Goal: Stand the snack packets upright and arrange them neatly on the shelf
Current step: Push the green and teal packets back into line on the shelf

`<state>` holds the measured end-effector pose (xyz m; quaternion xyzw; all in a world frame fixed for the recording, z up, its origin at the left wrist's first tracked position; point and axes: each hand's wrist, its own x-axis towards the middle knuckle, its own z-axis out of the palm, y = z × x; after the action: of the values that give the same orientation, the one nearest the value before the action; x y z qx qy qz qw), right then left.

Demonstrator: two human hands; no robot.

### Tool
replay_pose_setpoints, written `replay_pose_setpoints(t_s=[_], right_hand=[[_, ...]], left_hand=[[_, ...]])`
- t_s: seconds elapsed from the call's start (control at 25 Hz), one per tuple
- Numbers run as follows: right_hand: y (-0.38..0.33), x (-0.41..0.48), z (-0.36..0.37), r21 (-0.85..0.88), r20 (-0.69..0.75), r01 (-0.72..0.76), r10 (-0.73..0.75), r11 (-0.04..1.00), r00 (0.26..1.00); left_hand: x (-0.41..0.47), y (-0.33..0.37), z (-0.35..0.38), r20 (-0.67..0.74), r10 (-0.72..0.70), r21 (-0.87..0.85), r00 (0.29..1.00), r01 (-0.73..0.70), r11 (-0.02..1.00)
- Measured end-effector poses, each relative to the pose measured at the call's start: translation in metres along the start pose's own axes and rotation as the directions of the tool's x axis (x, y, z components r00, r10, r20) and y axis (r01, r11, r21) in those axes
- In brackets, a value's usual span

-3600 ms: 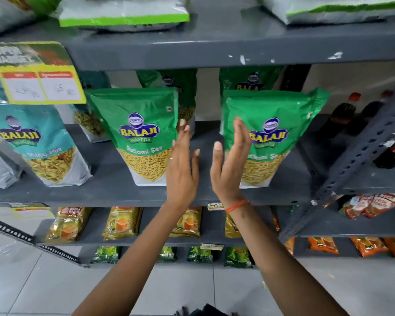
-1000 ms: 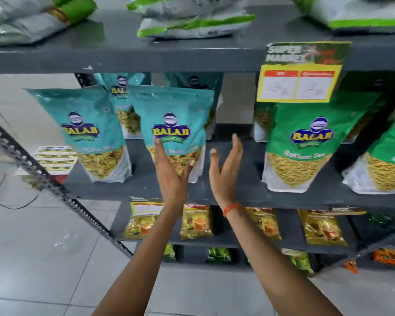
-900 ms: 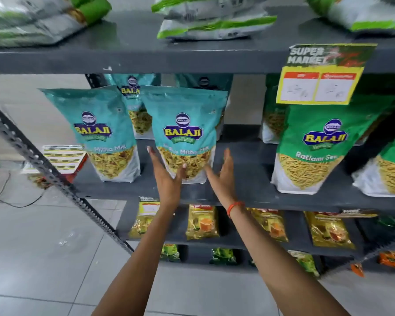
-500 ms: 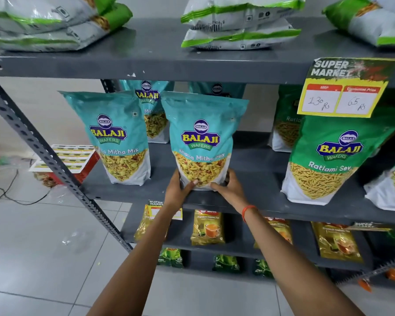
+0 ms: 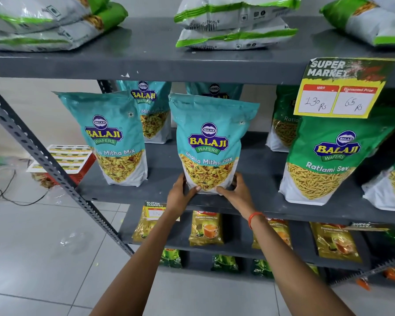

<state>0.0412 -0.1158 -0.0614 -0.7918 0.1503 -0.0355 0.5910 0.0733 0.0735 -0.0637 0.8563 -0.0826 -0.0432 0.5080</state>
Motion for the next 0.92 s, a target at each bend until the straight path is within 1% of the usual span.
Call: replay_pose_setpoints(t_s=[0.4, 0.48, 0.56, 0.6, 0.64, 0.68, 0.72, 0.76, 0.8, 0.84, 0.88, 0.92], right_hand=[[0.002, -0.004, 0.002, 0.051, -0.024, 0.092, -0.091, 0.994, 0.996], [-0.001, -0.003, 0.002, 0.06, 0.0, 0.1, -0.1, 0.993, 0.995], [-0.005, -0.007, 0.003, 0.16, 0.021, 0.106, -0.111, 0.981, 0.994], [-0.009, -0.011, 0.005, 0.221, -0.013, 0.119, -0.119, 0.968, 0.993], [-0.015, -0.017, 0.008, 0.24, -0.104, 0.162, -0.14, 0.957, 0.985], [-0.026, -0.024, 0.012, 0.196, -0.237, 0.236, -0.187, 0.952, 0.953], [-0.039, -0.03, 0.016, 0.115, -0.372, 0.34, -0.277, 0.934, 0.886], [-0.055, -0.035, 0.021, 0.016, -0.477, 0.467, -0.404, 0.884, 0.781], [-0.072, -0.037, 0.029, -0.071, -0.542, 0.58, -0.519, 0.812, 0.661], [-0.09, -0.038, 0.04, -0.136, -0.564, 0.657, -0.604, 0.741, 0.564], [-0.106, -0.037, 0.054, -0.173, -0.559, 0.7, -0.654, 0.692, 0.509], [-0.122, -0.037, 0.069, -0.183, -0.544, 0.725, -0.683, 0.664, 0.488]], left_hand=[[-0.003, 0.003, 0.0, 0.004, 0.002, -0.004, 1.0, -0.002, 1.0], [-0.002, 0.005, -0.002, 0.029, 0.002, -0.021, 1.0, -0.001, 1.0], [-0.004, 0.006, -0.005, 0.06, 0.022, -0.054, 0.998, -0.019, 0.998], [-0.007, 0.006, -0.005, 0.052, 0.026, -0.048, 0.998, -0.023, 0.999], [-0.009, 0.006, -0.006, 0.024, 0.037, -0.017, 0.999, -0.036, 0.999], [-0.014, 0.01, -0.01, -0.02, 0.056, 0.044, 0.998, -0.055, 0.998], [-0.017, 0.016, -0.014, -0.083, 0.121, 0.11, 0.989, -0.111, 0.988], [-0.02, 0.026, -0.021, -0.148, 0.218, 0.17, 0.965, -0.193, 0.966], [-0.02, 0.034, -0.03, -0.204, 0.321, 0.215, 0.925, -0.277, 0.936], [-0.02, 0.046, -0.041, -0.251, 0.401, 0.244, 0.881, -0.344, 0.907], [-0.016, 0.05, -0.051, -0.288, 0.465, 0.262, 0.837, -0.398, 0.879], [-0.013, 0.055, -0.062, -0.32, 0.51, 0.284, 0.799, -0.432, 0.856]])
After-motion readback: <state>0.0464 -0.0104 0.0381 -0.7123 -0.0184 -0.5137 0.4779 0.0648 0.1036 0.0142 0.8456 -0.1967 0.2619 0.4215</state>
